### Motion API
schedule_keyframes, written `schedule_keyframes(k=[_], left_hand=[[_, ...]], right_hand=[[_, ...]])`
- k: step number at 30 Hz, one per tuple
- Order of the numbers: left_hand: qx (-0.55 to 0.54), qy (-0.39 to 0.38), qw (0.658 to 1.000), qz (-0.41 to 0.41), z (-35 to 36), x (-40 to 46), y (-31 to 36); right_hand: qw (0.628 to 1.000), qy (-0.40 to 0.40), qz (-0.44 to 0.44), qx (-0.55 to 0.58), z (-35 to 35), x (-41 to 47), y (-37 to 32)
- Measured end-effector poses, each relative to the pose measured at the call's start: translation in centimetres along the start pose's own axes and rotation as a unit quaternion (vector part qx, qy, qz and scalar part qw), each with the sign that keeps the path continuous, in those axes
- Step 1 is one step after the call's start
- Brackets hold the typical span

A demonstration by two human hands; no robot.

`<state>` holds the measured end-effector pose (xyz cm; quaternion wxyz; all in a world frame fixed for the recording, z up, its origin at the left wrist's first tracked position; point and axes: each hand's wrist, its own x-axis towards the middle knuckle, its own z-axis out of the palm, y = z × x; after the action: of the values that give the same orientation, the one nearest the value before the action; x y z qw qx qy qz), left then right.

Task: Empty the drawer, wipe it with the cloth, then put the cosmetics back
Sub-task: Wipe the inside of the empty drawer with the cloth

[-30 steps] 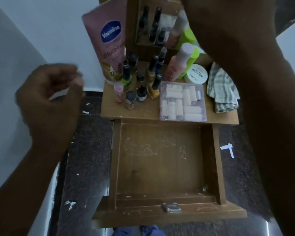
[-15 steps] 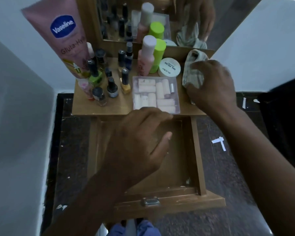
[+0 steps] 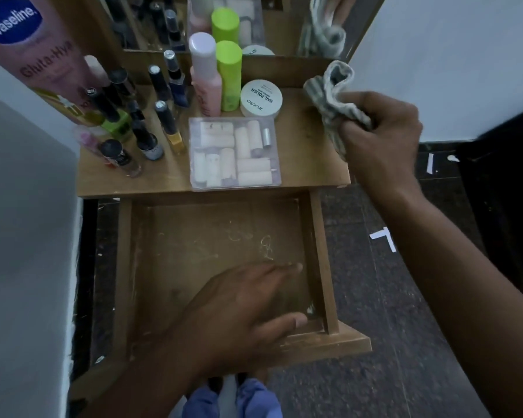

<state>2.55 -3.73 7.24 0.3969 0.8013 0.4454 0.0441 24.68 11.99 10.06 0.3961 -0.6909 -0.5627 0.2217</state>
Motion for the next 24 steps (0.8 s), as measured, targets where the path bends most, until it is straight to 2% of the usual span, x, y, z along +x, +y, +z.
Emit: schedule_keyframes(k=[2,4,6,9,11,12,15,19,21,24], left_hand=[[-0.016,-0.033,0.999,0.006,0.6,-1.1,-0.3],[-0.027,-0.057,0.998,-0.003,0.9,-2.7,-0.8],[-0.028,-0.077,0.996,-0.018,0.9,-4.3,-0.9],[-0.044,-0.11,0.992,-0.037,0.4,-5.9,-0.4],[0.0,-0.131,0.991,-0.027,0.8,-6.2,-0.7],[0.027,-0.142,0.988,-0.047,0.9,-6.2,-1.1],[0.03,-0.097,0.995,-0.011,3.0,-6.6,-2.2],[0.018,-0.046,0.999,0.023,4.5,-6.5,-3.3],[0.033,-0.032,0.999,0.028,5.3,-6.7,-4.0],[0.07,-0.019,0.997,0.026,5.8,-6.8,-4.5]], right_hand=[[0.988,-0.041,0.064,0.134,-2.4,-1.6,-0.8],[0.95,-0.122,0.14,0.251,-4.6,-3.8,-1.3],[0.907,-0.204,0.196,0.313,-6.1,-6.2,-1.2],[0.867,-0.315,0.258,0.287,-6.3,-9.1,-0.8],[0.857,-0.365,0.276,0.235,-5.0,-10.6,0.1],[0.859,-0.377,0.277,0.21,-4.1,-11.2,0.5],[0.874,-0.361,0.28,0.165,-1.5,-12.1,1.5],[0.921,-0.275,0.227,0.154,0.0,-12.0,1.4],[0.948,-0.219,0.166,0.161,0.5,-12.3,0.9],[0.98,-0.171,0.022,0.098,2.0,-13.9,0.5]])
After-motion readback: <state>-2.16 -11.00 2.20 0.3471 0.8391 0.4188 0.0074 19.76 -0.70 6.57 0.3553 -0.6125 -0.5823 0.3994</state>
